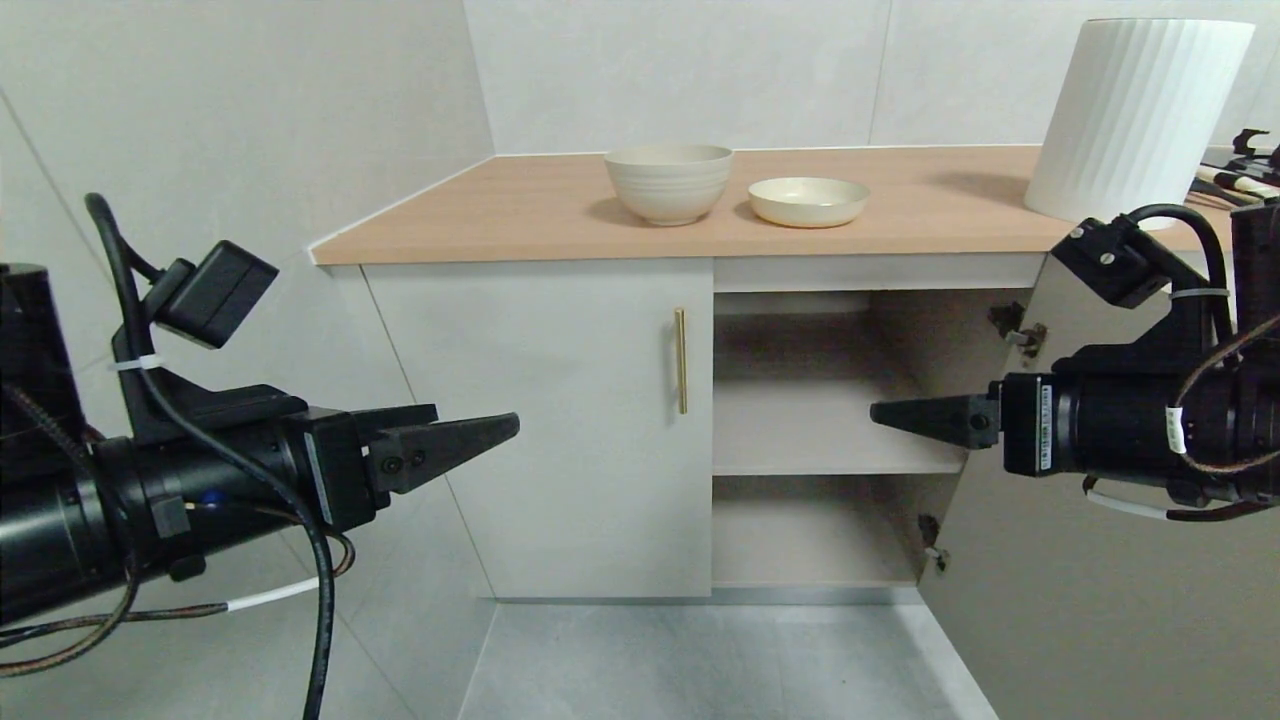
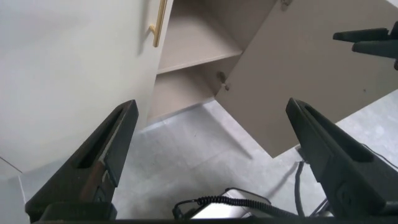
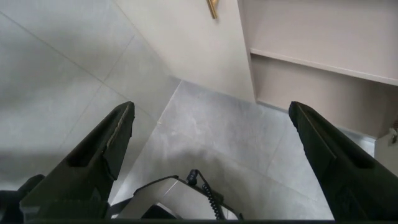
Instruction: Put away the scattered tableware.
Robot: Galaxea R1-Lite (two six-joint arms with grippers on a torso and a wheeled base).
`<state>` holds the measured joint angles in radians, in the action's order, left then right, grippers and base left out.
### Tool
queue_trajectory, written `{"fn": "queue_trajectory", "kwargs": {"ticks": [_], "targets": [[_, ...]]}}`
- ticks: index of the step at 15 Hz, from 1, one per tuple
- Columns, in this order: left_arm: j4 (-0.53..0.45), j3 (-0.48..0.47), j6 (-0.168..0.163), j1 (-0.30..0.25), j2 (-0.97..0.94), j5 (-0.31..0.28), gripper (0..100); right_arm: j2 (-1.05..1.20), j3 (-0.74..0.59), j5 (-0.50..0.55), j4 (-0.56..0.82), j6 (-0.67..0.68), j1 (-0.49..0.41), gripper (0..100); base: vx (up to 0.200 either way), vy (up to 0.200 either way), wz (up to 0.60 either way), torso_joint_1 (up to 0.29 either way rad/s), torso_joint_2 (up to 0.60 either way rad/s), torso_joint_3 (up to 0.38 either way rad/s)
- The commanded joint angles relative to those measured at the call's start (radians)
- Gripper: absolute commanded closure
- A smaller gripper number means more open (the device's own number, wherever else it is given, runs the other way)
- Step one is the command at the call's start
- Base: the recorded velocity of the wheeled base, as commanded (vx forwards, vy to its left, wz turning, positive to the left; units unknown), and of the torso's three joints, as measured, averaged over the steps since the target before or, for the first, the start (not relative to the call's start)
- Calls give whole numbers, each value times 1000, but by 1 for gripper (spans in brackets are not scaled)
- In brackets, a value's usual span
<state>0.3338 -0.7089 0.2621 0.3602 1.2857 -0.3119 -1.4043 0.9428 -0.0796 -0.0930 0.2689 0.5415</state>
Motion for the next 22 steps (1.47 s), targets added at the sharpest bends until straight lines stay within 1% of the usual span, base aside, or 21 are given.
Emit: {"fn": "queue_trajectory", "kwargs": {"ticks": [1,3,9,11,20,22], "targets": [[-1,-3,0,0,4,-1,0,2,-12,-2,-5,0,-3,0,200,0,0,2,2,7],[-1,-4,-1,0,7,-3,0,18,-33,-5,-11,-7,-3,0,200,0,0,2,2,-7],[-1,-6,0,0,14,-3,0,24,-44,-5,-13,-11,-3,0,200,0,0,6,2,3],[-1,-6,0,0,14,-3,0,25,-52,-5,-19,-43,-3,0,200,0,0,2,-2,5],[7,-4,0,0,20,-6,0,56,-68,-11,-25,-53,0,0,0,0,0,0,0,0],[7,-4,0,0,23,-6,0,56,-68,-11,-25,-53,0,0,0,0,0,46,-227,-198]]}}
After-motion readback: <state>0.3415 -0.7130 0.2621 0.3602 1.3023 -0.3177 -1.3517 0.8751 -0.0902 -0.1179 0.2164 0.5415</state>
